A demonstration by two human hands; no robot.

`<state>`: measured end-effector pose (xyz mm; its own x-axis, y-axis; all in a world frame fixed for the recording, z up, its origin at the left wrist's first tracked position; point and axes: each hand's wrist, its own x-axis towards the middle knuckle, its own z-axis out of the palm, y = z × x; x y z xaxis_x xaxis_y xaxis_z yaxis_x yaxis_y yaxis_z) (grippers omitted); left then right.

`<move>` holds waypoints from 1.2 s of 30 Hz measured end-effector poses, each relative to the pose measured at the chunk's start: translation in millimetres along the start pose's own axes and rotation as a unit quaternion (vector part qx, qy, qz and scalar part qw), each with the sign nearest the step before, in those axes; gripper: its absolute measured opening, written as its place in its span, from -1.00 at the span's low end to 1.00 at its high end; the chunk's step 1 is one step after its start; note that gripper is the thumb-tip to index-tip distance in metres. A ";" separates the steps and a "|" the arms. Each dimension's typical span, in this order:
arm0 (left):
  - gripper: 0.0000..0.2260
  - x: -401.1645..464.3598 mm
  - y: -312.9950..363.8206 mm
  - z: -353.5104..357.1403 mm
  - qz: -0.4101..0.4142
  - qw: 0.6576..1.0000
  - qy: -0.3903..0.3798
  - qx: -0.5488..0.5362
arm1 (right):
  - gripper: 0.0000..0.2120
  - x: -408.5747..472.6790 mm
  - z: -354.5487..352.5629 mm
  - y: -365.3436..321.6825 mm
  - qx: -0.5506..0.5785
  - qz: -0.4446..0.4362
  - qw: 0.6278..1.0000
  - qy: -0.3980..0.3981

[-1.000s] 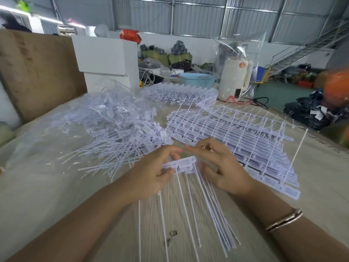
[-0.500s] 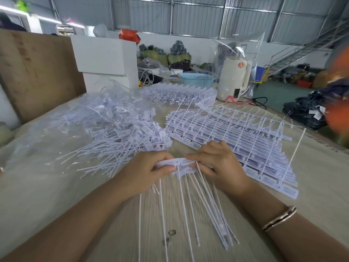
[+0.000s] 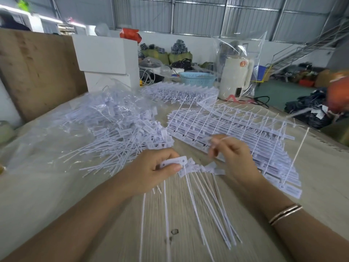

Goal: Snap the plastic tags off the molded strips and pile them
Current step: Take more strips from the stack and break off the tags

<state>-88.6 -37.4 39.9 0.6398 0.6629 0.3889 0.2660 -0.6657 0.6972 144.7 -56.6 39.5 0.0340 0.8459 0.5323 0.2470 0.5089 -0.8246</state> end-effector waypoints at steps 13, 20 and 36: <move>-0.62 0.8 -7.4 -0.5 -0.012 0.983 0.030 0.178 | -0.57 -1.7 -0.1 16.9 -0.355 -0.230 0.886 -0.190; -0.39 2.5 -4.6 14.7 -0.007 0.971 0.087 0.223 | -0.54 -1.5 6.6 9.5 -0.340 -0.250 0.897 -0.132; -0.84 6.5 -9.3 1.5 0.017 0.986 0.086 0.145 | -0.69 -1.1 8.3 5.3 -0.406 -0.337 0.848 -0.052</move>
<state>-85.7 -27.4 35.0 0.5269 0.6707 0.5220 0.4585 -0.7415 0.4900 137.9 -53.5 32.9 -0.4548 0.4367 0.7762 0.7631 0.6405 0.0868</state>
